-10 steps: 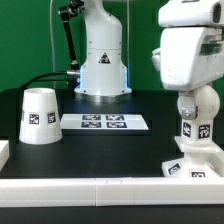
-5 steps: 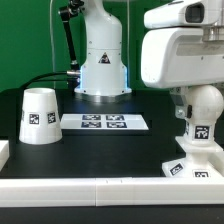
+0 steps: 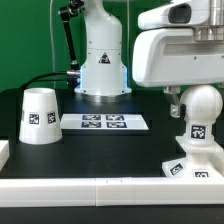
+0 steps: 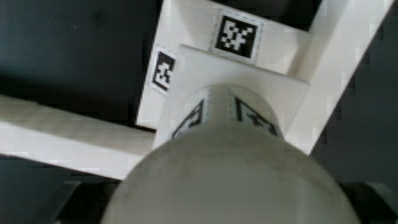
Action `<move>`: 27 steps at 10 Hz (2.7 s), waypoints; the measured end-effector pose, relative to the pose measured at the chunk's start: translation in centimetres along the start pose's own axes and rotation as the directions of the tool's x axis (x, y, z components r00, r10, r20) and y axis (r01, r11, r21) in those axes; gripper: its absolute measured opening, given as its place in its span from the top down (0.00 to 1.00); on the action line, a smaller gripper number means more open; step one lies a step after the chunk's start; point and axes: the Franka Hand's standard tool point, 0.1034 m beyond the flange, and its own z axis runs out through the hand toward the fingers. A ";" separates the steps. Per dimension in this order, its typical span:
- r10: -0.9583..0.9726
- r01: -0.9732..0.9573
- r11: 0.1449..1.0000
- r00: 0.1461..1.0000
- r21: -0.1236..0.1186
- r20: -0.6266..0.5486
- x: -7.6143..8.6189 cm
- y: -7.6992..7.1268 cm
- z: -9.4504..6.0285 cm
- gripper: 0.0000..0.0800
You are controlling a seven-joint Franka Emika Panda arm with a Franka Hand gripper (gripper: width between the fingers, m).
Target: Assemble lamp
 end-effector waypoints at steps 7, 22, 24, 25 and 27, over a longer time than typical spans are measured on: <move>0.681 -0.683 0.730 0.729 0.020 0.072 -0.6 -0.6 0.2 0.28; 0.309 -0.313 0.947 0.949 0.069 0.059 -0.3 -1.4 -0.4 0.13; 0.066 -0.068 0.996 0.997 0.062 0.031 -0.2 -1.3 -0.4 0.13; -0.049 0.048 0.997 0.999 0.058 0.023 -0.1 -1.2 -0.5 0.13; -0.314 0.313 0.948 0.949 0.062 0.019 0.2 -0.6 -0.6 0.13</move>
Offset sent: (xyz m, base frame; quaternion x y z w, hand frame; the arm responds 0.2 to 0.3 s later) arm -0.0030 0.0049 0.0017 -0.0029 -0.0345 0.2215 0.9746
